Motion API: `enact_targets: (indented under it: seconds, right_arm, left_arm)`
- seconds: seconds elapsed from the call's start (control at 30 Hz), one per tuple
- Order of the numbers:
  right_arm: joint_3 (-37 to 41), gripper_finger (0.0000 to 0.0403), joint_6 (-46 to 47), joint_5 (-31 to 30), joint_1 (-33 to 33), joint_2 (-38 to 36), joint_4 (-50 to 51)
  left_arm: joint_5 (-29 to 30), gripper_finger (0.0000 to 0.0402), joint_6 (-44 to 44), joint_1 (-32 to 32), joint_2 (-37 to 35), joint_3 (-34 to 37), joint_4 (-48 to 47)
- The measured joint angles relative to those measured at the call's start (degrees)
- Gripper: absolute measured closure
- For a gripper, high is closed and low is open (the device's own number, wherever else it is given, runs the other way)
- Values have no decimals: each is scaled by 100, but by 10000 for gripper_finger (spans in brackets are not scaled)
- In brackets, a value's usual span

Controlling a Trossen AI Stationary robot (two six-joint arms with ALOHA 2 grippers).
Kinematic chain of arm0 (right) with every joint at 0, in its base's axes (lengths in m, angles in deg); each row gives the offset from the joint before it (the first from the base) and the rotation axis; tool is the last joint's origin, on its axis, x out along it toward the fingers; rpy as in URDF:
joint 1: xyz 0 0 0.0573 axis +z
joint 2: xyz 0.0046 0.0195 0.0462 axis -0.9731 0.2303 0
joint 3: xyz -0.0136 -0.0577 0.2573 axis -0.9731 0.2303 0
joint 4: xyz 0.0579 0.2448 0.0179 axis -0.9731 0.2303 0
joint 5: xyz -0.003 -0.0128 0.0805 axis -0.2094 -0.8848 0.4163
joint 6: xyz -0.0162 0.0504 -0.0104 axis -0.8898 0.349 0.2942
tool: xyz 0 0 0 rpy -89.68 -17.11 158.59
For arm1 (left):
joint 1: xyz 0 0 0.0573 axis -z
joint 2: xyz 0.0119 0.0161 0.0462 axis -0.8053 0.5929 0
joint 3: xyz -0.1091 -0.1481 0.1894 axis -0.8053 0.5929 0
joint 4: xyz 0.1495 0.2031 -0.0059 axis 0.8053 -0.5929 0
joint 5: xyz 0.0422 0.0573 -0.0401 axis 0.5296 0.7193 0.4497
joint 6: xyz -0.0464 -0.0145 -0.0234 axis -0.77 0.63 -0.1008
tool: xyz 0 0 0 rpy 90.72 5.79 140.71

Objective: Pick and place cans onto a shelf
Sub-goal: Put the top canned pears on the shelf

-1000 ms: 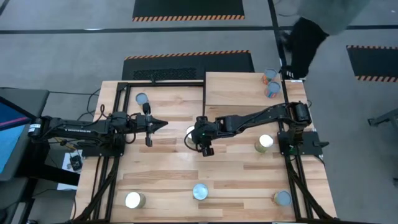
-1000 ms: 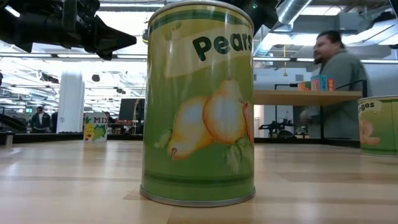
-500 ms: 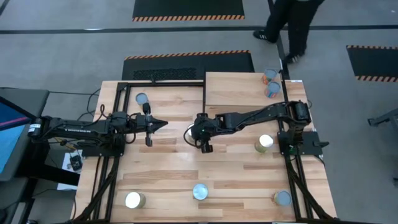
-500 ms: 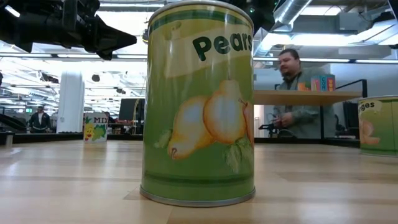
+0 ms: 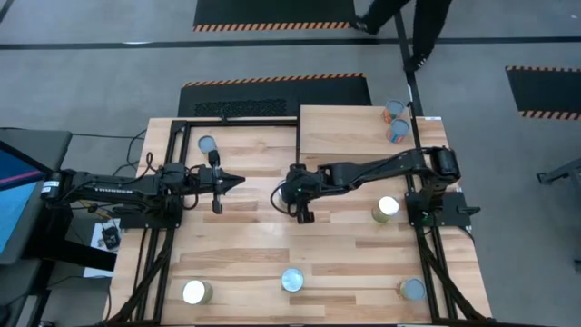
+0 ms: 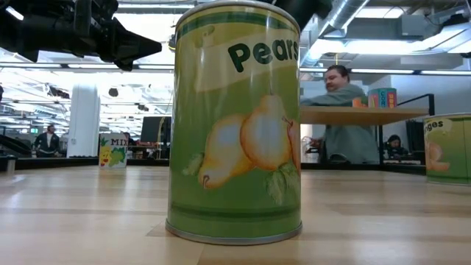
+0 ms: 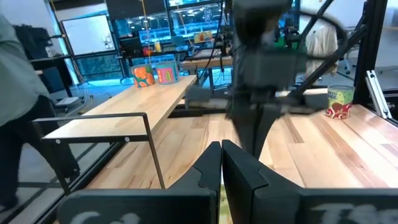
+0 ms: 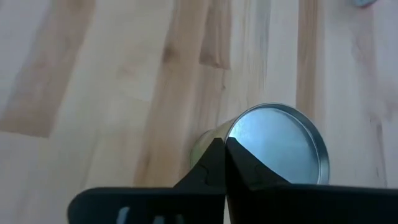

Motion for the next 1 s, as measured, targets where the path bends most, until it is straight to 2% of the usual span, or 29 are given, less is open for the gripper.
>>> enact_targets:
  seconds: [0.27,0.43,0.57,0.73,1.0]
  right_arm:
    - [-419,393,162,-138,357,-748,786]
    - [-757,391,699,-913,473,-1469,1652]
    - [-951,391,1312,-1702,321,-2036,2318]
    - [-986,391,2182,-2277,-461,-2494,2933]
    - [-993,391,2697,-2260,-2382,-2373,3398]
  left_arm:
    - [-2,398,0,0,0,0,-11]
    - [-4,398,0,0,0,0,-9]
    - [-7,398,-20,0,-2,-1,2]
    - [-7,398,-31,0,-2,-1,9]
    - [-7,398,-42,0,0,-2,4]
